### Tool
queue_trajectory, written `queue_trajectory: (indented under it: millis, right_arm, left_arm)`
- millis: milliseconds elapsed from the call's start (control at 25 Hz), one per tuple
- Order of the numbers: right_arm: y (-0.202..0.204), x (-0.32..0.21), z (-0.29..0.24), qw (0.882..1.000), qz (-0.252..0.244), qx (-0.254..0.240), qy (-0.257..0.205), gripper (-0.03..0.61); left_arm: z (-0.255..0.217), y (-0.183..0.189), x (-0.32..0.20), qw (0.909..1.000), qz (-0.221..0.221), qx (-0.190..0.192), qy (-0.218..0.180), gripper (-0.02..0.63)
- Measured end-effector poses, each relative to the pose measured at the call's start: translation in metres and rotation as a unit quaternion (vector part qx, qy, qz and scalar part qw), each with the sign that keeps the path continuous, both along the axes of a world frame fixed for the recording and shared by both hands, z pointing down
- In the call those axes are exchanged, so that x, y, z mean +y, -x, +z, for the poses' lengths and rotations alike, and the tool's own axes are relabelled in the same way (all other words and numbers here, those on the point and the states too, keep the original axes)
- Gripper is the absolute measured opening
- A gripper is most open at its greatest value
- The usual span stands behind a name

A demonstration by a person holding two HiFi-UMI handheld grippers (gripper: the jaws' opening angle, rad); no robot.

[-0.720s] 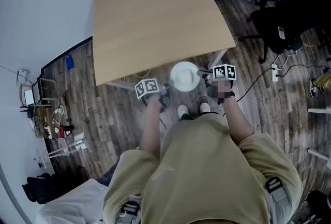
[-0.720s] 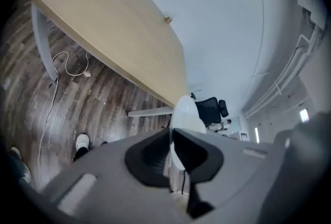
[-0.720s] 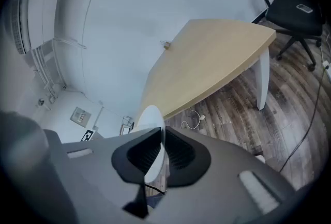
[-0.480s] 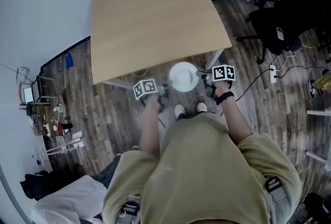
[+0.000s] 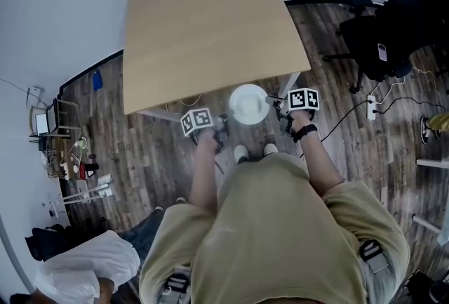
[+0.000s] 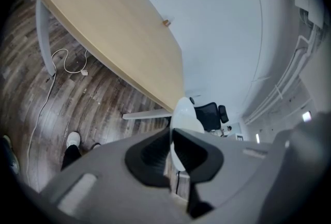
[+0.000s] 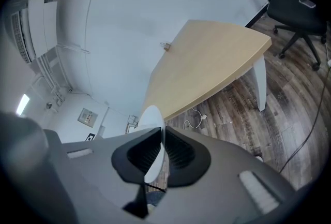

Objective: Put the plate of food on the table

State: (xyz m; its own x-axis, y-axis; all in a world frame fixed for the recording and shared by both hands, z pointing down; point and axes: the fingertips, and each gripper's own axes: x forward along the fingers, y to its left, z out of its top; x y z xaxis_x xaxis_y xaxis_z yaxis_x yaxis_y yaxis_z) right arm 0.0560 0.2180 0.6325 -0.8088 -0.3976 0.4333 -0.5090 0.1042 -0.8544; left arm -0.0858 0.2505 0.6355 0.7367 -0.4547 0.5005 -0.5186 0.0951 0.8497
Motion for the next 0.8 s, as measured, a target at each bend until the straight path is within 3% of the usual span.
queue_trajectory:
  millis: [440, 800]
  right_arm:
    - [-0.025, -0.028, 0.000, 1.000, -0.012, -0.010, -0.007, 0.028]
    - [-0.023, -0.064, 0.007, 1.000, -0.010, -0.015, 0.003, 0.028]
  left_arm:
    - [-0.002, -0.028, -0.020, 0.9998, -0.022, -0.001, -0.001, 0.021]
    - [0.006, -0.025, -0.055, 0.9996, -0.028, -0.002, 0.008, 0.020]
